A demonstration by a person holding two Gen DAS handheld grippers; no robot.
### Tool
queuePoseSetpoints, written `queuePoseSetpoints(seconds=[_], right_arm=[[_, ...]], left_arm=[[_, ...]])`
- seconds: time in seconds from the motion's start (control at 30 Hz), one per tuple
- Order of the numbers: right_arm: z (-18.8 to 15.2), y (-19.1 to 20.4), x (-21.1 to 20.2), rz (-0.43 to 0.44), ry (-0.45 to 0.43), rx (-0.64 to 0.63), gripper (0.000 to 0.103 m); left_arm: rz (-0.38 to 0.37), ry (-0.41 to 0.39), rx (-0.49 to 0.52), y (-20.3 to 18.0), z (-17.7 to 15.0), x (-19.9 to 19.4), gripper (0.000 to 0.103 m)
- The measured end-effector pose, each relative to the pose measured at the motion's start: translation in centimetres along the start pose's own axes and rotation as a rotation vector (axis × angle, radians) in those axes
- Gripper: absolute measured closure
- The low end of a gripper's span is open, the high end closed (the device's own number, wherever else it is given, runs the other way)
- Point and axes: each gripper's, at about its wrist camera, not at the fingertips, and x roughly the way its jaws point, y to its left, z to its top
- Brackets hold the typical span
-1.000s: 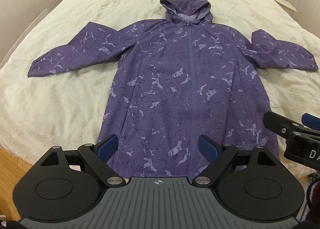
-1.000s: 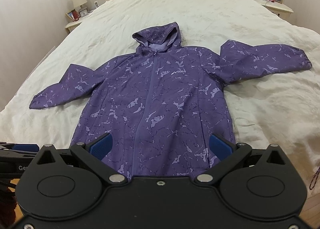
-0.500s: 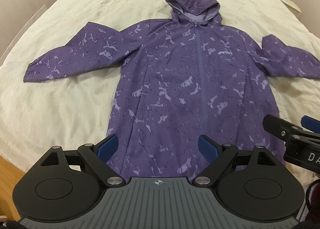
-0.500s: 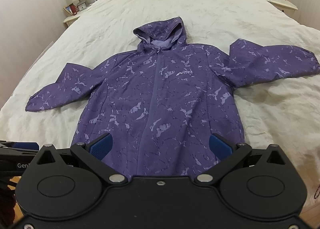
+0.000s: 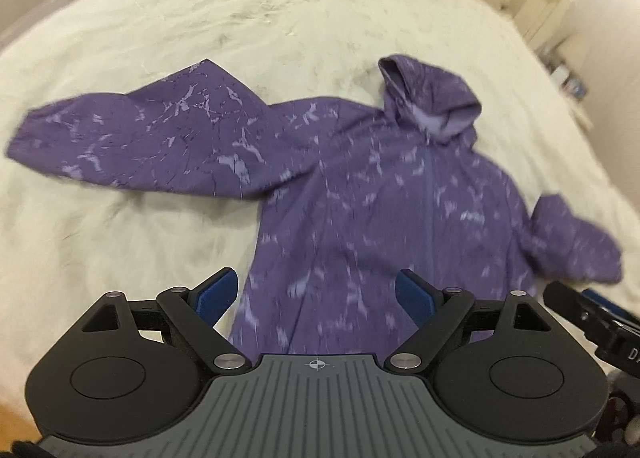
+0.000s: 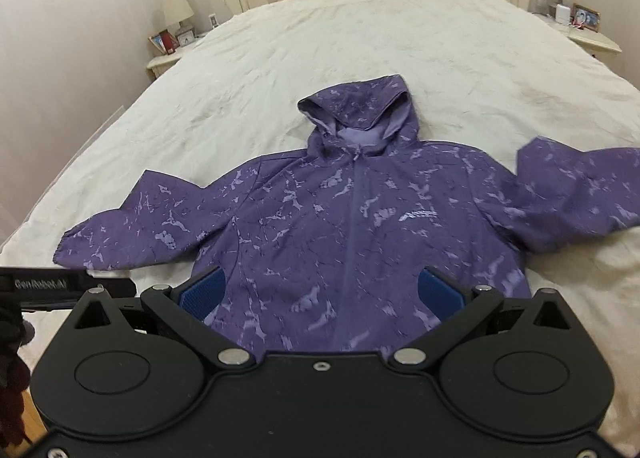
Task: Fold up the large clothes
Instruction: 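Grasp the purple jacket's sleeve cuff with the left gripper and lift it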
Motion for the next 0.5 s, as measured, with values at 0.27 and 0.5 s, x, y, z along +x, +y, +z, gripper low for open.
queuePoseSetpoints(seconds=[0.27, 0.5], right_arm=[[2.5, 2.1, 4.3, 0.017, 0.051, 0.031, 0.001], [4.5, 4.1, 7.3, 0.075, 0.076, 0.022, 0.001]], left_arm=[[0.069, -0.050, -0.083, 9.8, 3.7, 3.8, 0.016], [0.197, -0.098, -0.188, 19.4, 6.6, 5.6, 0.016]])
